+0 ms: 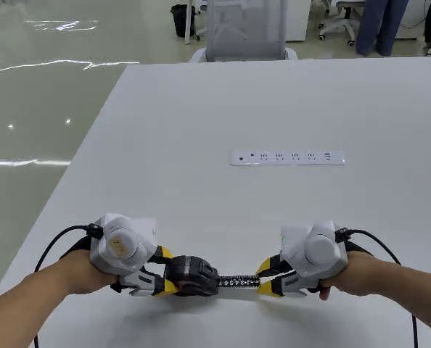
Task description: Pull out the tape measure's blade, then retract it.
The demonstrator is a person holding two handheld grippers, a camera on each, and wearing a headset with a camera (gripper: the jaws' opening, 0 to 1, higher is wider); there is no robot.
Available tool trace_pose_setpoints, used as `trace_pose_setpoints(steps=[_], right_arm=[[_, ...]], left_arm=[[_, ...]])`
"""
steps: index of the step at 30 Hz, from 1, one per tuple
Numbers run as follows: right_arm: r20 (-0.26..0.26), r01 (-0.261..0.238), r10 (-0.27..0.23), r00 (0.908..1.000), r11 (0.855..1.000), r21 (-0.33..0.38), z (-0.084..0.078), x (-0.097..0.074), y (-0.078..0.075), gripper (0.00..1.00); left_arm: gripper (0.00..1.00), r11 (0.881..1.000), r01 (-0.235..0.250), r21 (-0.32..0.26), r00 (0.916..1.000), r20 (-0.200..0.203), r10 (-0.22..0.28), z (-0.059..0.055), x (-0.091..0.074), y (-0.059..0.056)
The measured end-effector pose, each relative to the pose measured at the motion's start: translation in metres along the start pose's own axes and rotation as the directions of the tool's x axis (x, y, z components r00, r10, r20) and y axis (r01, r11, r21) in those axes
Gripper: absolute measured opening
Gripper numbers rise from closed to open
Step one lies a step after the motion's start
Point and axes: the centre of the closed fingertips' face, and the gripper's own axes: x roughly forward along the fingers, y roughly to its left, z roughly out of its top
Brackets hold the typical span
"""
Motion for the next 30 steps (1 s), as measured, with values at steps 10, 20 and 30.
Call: trace_pose_setpoints(steps=[10,20,30], right_arm=[[-0.002,-0.002,0.002,1.0000,1.000,0.001,-0.0028,-0.0031,0.0007,0.11],[-0.002,-0.003,0.003,1.0000,1.000,0.003,-0.0056,-0.0059,0.0004,0.11],[-0.002,-0.005,0.005,1.0000,1.000,0.006,-0.0074,-0.0084,0.0006,0.11]], left_arm=[[0.24,1.000,0.001,0.002,1.0000,-0.002,-0.001,0.0002,-0.0003,-0.0007],[0.24,1.000,0.001,0.002,1.0000,-0.002,-0.001,0.0002,0.0001,-0.0005],[0.24,1.000,0.004,0.004,1.0000,-0.003,-0.004,0.0006,0.0008,-0.0006]])
